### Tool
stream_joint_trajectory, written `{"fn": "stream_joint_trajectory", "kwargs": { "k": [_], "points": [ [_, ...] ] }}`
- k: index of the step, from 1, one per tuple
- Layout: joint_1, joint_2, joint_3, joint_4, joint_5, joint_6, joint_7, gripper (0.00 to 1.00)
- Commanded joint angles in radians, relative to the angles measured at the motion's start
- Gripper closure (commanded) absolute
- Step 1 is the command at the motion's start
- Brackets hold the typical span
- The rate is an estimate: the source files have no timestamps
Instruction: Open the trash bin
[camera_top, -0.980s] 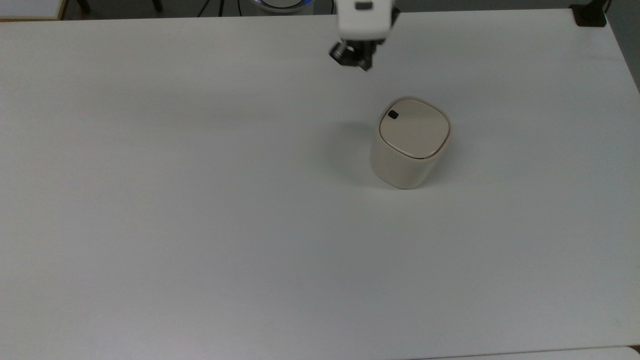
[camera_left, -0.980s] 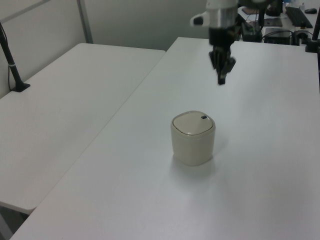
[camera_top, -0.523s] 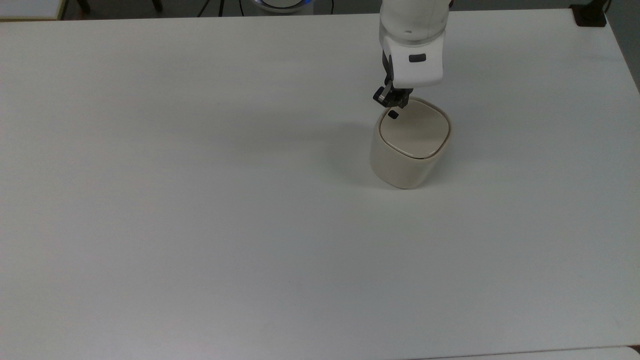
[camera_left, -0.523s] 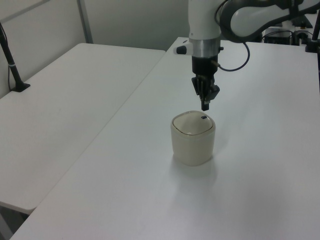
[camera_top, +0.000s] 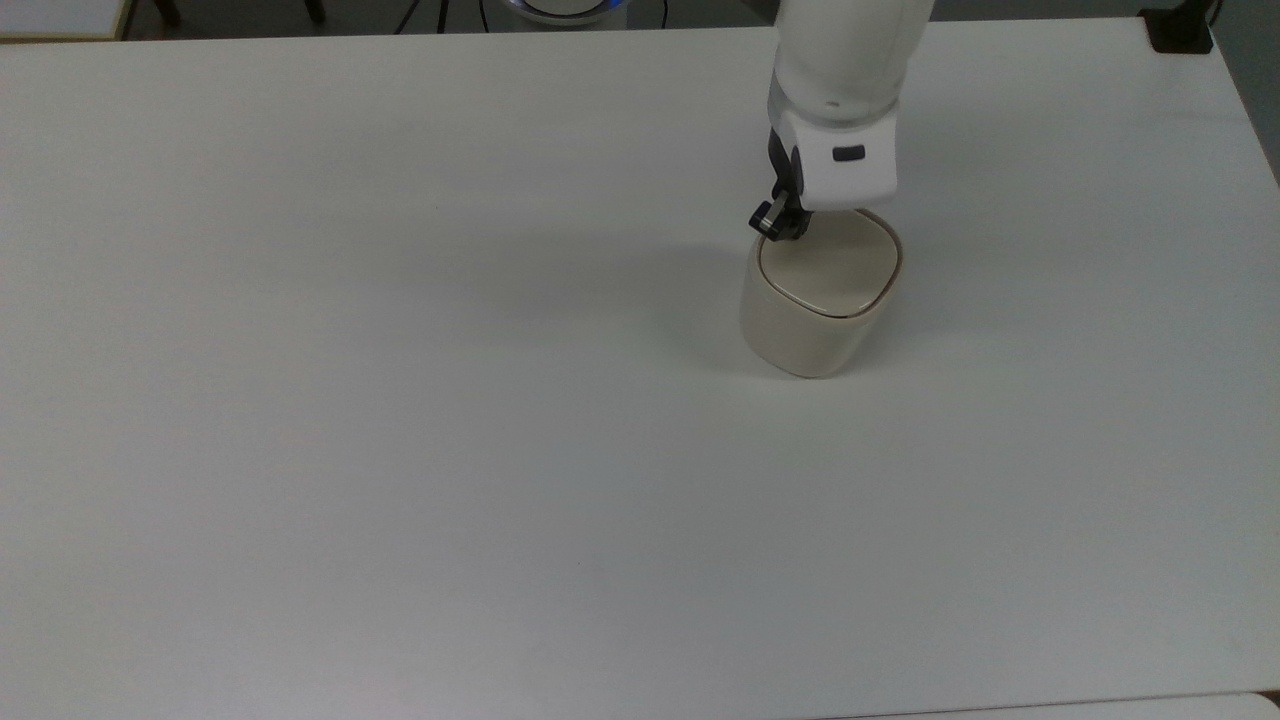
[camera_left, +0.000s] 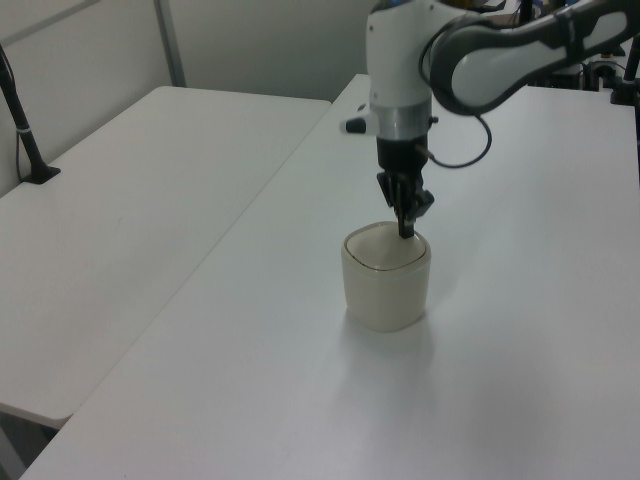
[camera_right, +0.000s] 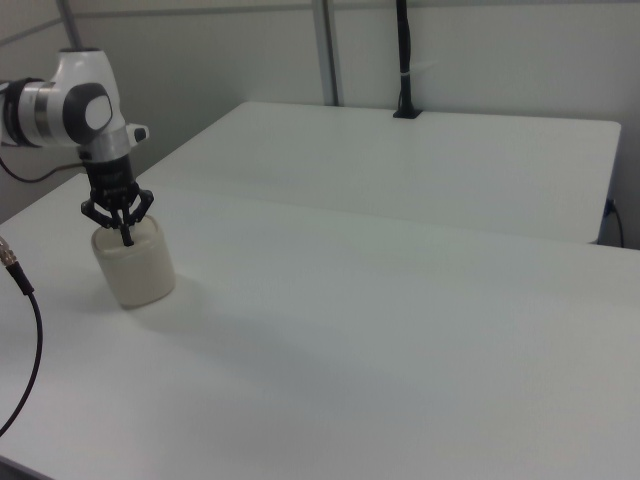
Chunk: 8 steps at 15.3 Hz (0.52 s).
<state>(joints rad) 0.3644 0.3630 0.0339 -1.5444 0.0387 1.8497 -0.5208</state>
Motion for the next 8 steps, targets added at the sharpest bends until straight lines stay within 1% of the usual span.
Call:
{"fn": "stream_joint_trajectory", "kwargs": {
  "k": [1, 4, 6, 7, 8],
  "points": [
    [0.016, 0.022, -0.009, 0.009, -0.014, 0.026, -0.013, 1.0],
    [0.018, 0.007, -0.009, 0.009, -0.011, 0.017, -0.01, 1.0],
    [0.013, -0.053, -0.009, 0.007, -0.007, -0.004, -0.004, 1.0],
    [0.007, -0.085, -0.011, 0.007, -0.003, -0.045, 0.005, 1.0],
    [0.002, -0.113, -0.017, 0.009, 0.001, -0.094, 0.025, 0.98]
  ]
}}
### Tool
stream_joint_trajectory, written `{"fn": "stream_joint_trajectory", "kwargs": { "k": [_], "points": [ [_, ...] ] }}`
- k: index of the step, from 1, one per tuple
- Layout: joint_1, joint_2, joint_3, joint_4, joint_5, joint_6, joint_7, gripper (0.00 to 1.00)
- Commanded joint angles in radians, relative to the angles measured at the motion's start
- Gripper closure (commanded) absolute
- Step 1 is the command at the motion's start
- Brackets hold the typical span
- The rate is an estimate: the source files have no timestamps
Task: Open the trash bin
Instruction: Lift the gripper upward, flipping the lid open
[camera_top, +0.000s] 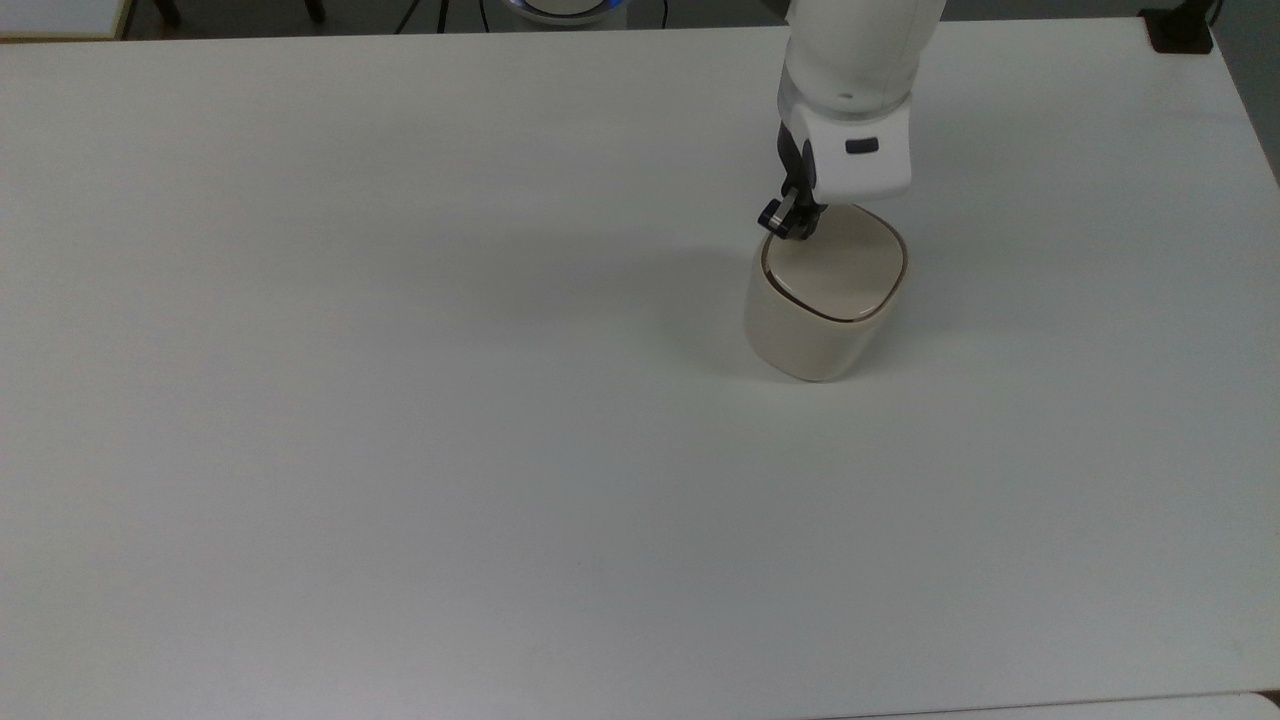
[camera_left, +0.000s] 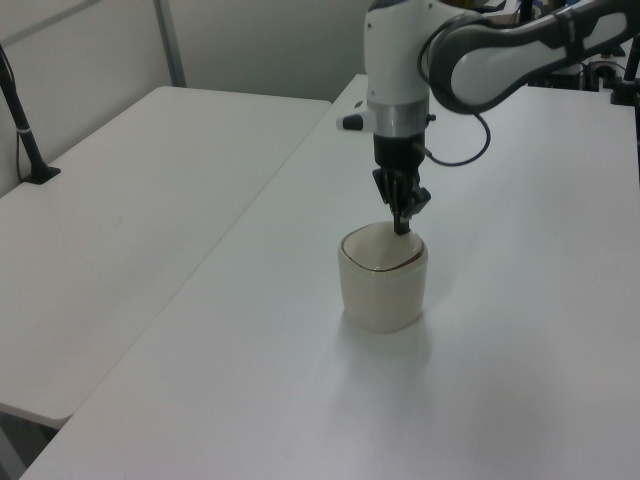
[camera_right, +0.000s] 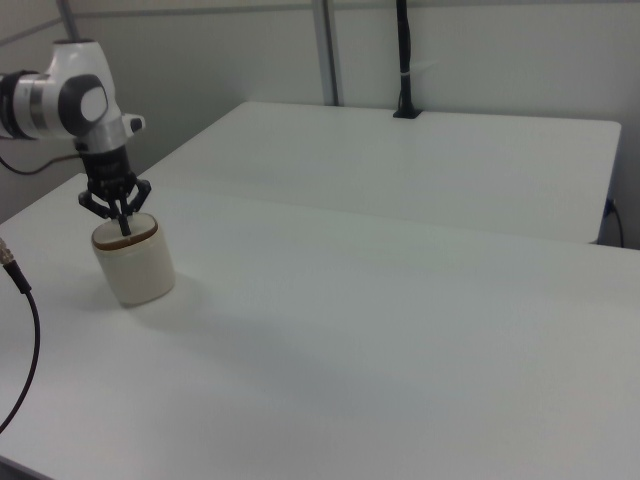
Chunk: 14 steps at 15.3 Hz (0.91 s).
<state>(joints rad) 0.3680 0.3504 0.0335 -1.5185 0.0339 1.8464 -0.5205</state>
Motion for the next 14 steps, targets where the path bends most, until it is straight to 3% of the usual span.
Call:
{"fn": "stream_joint_trajectory", "kwargs": {
  "k": [1, 2, 3, 5, 6, 8, 11, 14],
  "points": [
    [-0.003, -0.123, -0.024, -0.017, 0.006, -0.122, 0.051, 0.94],
    [-0.012, -0.148, -0.029, -0.017, 0.003, -0.15, 0.074, 0.86],
    [-0.023, -0.169, -0.035, -0.017, 0.0, -0.188, 0.098, 0.68],
    [-0.07, -0.207, -0.035, -0.017, -0.005, -0.26, 0.158, 0.14],
    [-0.098, -0.229, -0.035, -0.019, -0.006, -0.28, 0.189, 0.0],
    [-0.126, -0.258, -0.035, -0.019, -0.006, -0.321, 0.276, 0.0],
    [-0.167, -0.281, -0.041, -0.019, -0.011, -0.345, 0.533, 0.0],
    [-0.176, -0.31, -0.043, -0.017, -0.092, -0.349, 0.747, 0.0]
  ]
}}
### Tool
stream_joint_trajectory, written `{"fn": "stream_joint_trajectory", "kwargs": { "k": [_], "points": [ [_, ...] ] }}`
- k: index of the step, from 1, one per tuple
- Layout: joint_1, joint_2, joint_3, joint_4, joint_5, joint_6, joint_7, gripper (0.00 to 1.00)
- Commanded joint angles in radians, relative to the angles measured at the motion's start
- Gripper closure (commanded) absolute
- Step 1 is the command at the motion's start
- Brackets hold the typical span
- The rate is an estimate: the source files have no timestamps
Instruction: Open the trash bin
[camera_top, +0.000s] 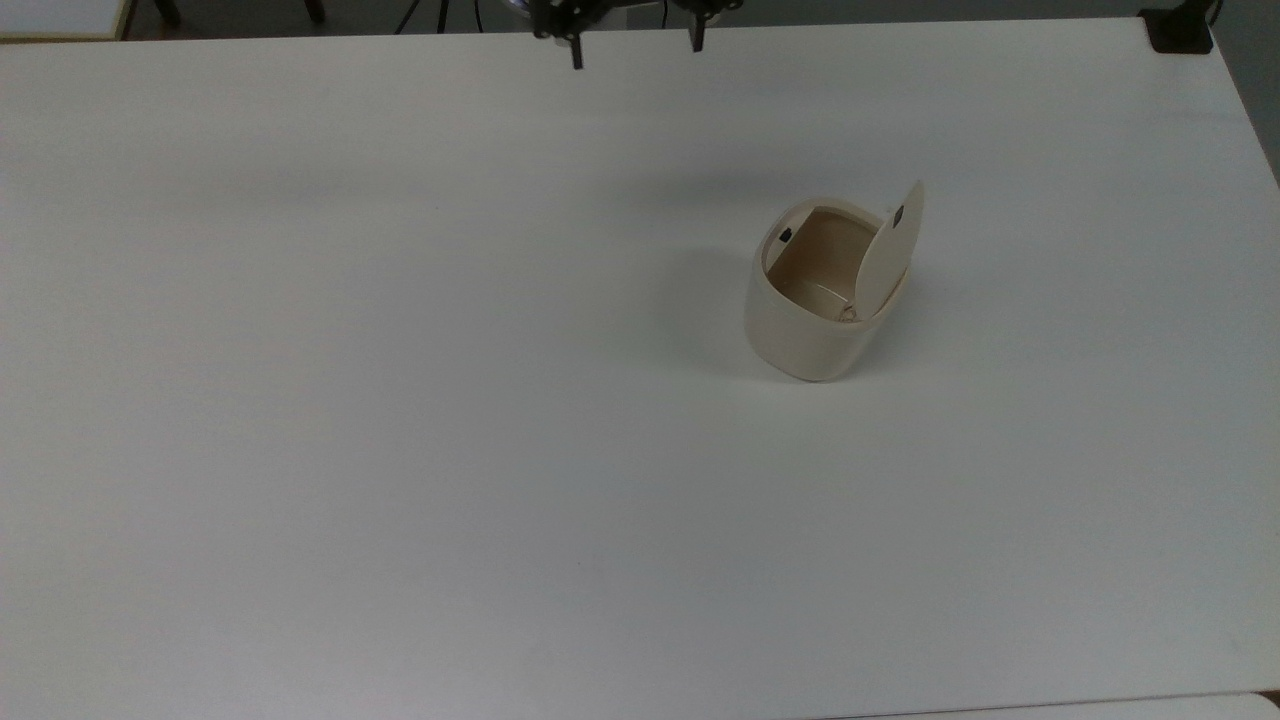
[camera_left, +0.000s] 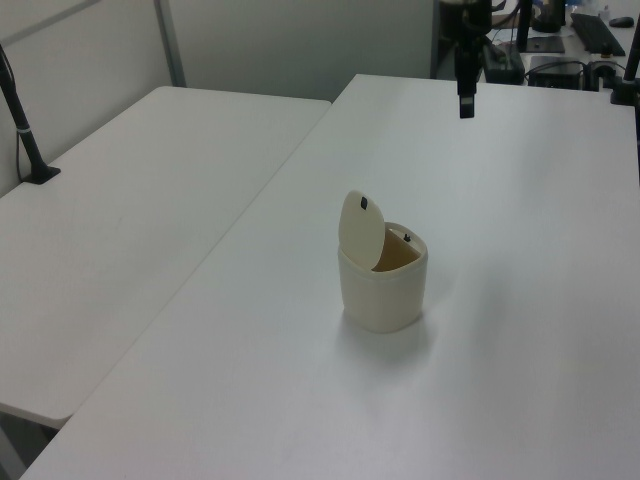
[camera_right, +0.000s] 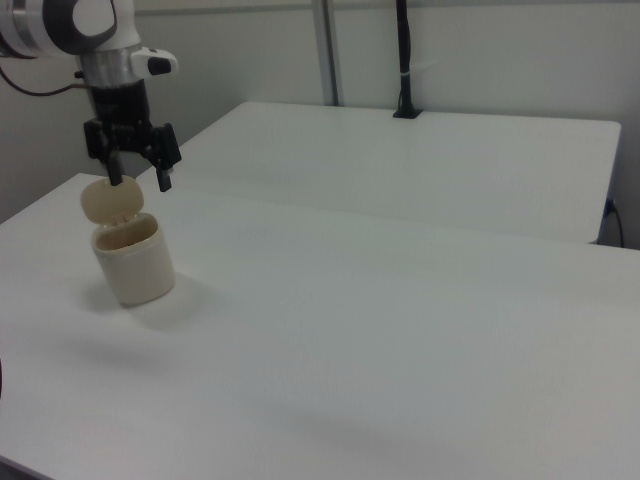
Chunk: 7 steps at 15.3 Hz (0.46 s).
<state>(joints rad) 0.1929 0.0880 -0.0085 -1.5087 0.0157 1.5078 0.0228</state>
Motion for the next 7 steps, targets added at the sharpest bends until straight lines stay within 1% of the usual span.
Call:
{"fn": "stream_joint_trajectory", "kwargs": {
  "k": [1, 3, 7],
  "points": [
    [-0.009, -0.06, -0.004, -0.027, -0.089, -0.011, 0.222, 0.0],
    [-0.033, -0.06, -0.01, -0.025, -0.089, 0.003, 0.221, 0.0],
    [-0.039, -0.062, -0.015, -0.025, -0.088, 0.009, 0.22, 0.0]
  ]
}}
